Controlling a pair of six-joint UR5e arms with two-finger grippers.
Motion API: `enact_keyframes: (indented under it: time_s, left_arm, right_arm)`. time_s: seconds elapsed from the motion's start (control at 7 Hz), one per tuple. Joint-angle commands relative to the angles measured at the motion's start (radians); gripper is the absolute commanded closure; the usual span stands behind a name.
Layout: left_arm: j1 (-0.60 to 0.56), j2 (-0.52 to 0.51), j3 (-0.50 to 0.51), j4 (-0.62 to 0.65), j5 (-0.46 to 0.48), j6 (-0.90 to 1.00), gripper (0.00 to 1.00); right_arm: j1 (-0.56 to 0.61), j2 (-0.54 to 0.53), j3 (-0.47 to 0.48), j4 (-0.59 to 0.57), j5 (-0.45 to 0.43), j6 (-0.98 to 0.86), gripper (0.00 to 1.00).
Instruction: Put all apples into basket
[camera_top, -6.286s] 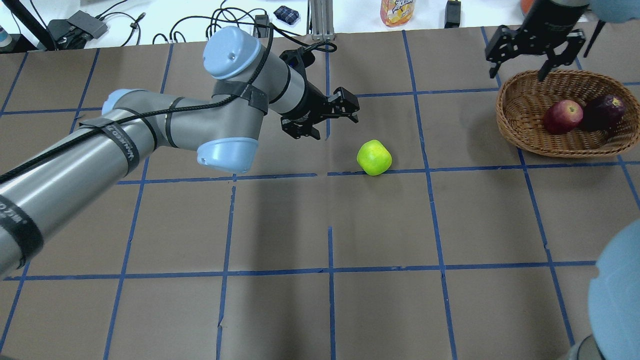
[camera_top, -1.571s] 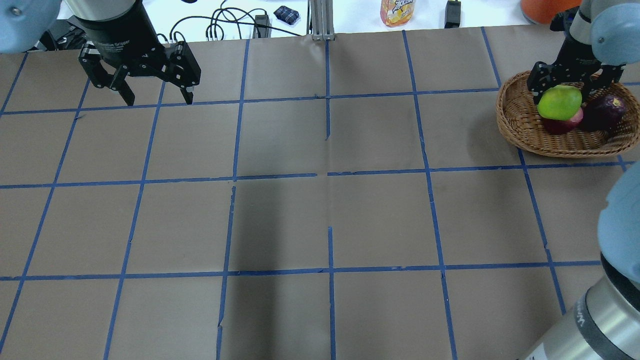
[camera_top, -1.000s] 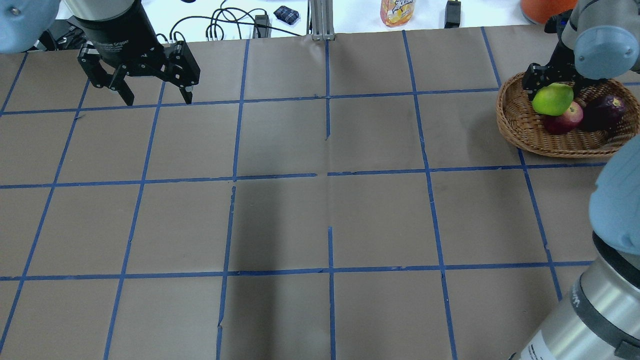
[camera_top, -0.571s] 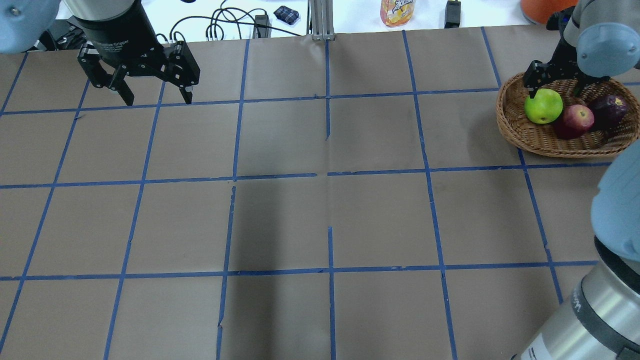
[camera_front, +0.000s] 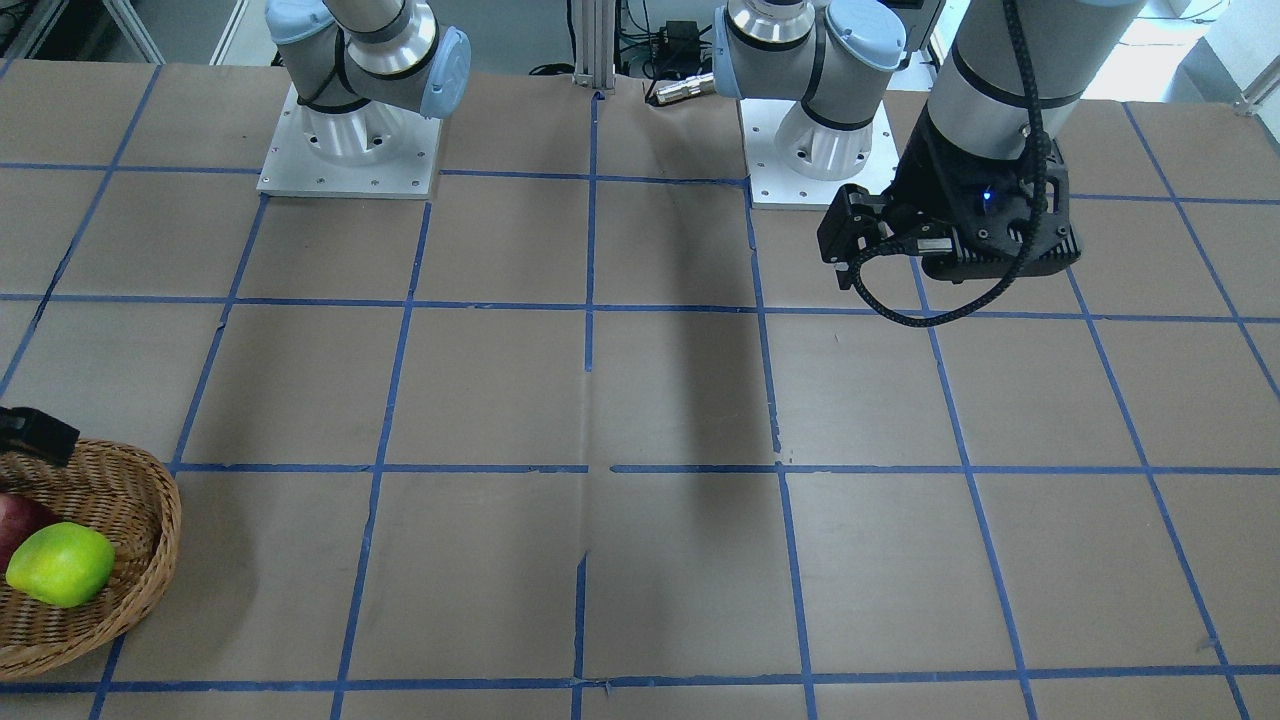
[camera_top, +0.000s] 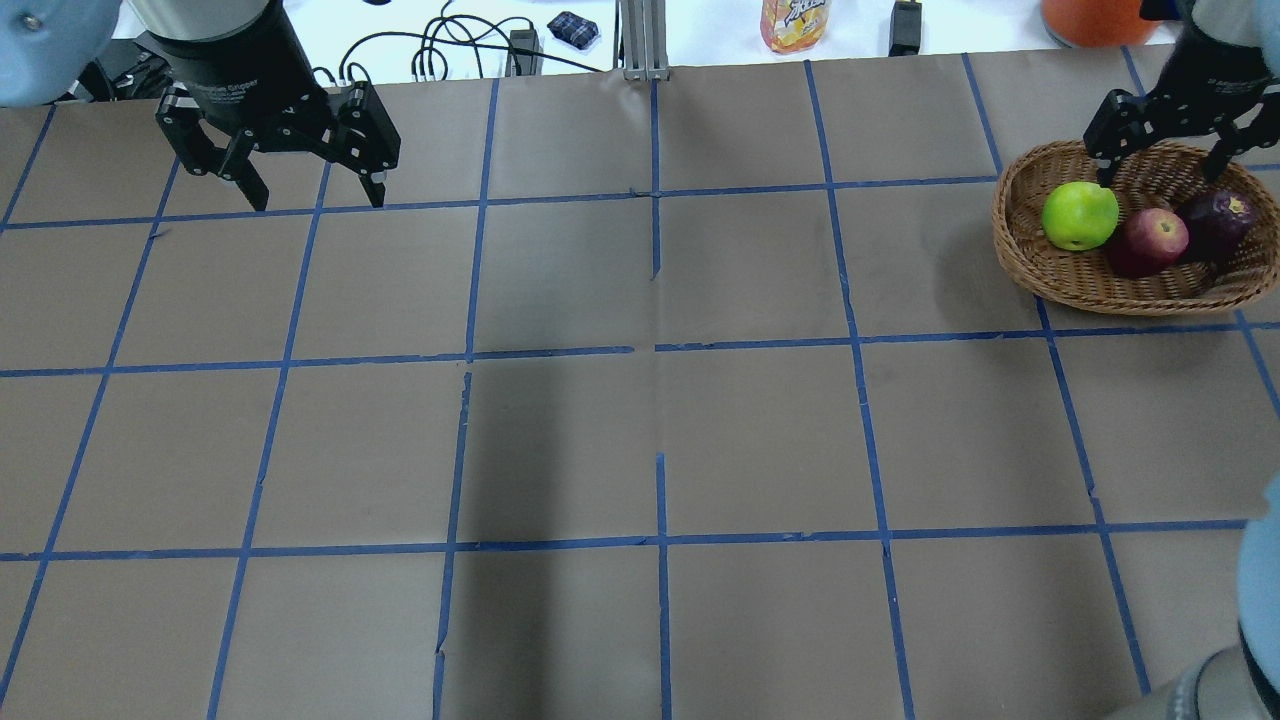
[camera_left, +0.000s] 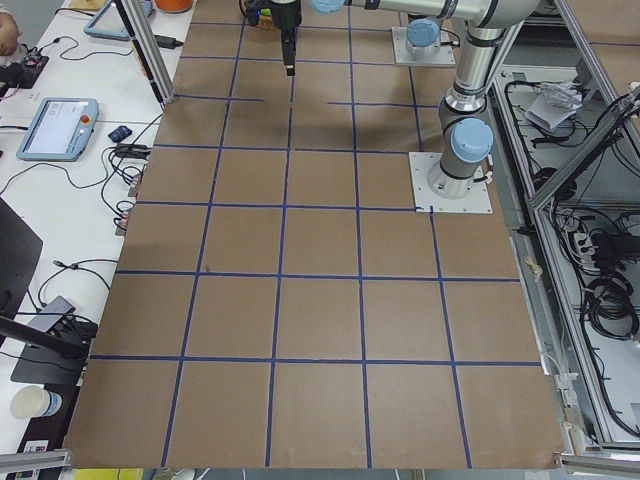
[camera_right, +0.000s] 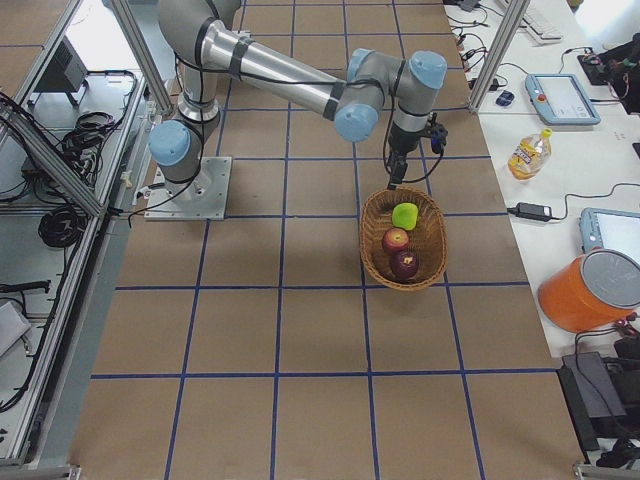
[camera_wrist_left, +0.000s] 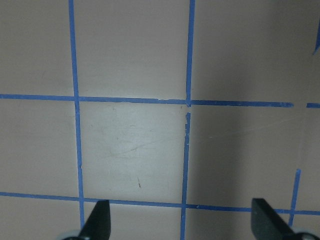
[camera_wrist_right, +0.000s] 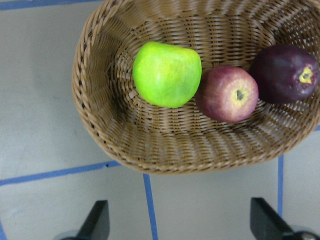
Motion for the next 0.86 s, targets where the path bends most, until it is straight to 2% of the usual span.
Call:
enact_keyframes:
  time_s: [0.0, 0.14, 0.57, 0.71]
  left_arm:
    - [0.000, 0.000, 0.000, 0.000, 0.000, 0.000, 0.00]
    - [-0.002, 0.000, 0.000, 0.000, 0.000, 0.000, 0.00]
    - [-0.002, 0.000, 0.000, 0.000, 0.000, 0.000, 0.00]
    - [0.000, 0.000, 0.000, 0.002, 0.000, 0.000, 0.00]
  right_arm:
    - [0.016, -0.169, -0.001, 0.216, 0.005, 0.000, 0.00]
    - [0.045, -0.189, 0.001, 0.230, 0.002, 0.044, 0.00]
    - [0.253, -0.228, 0.018, 0.243, 0.006, 0.129, 0.00]
    - [0.318, -0.238, 0.065, 0.238, 0.005, 0.260, 0.00]
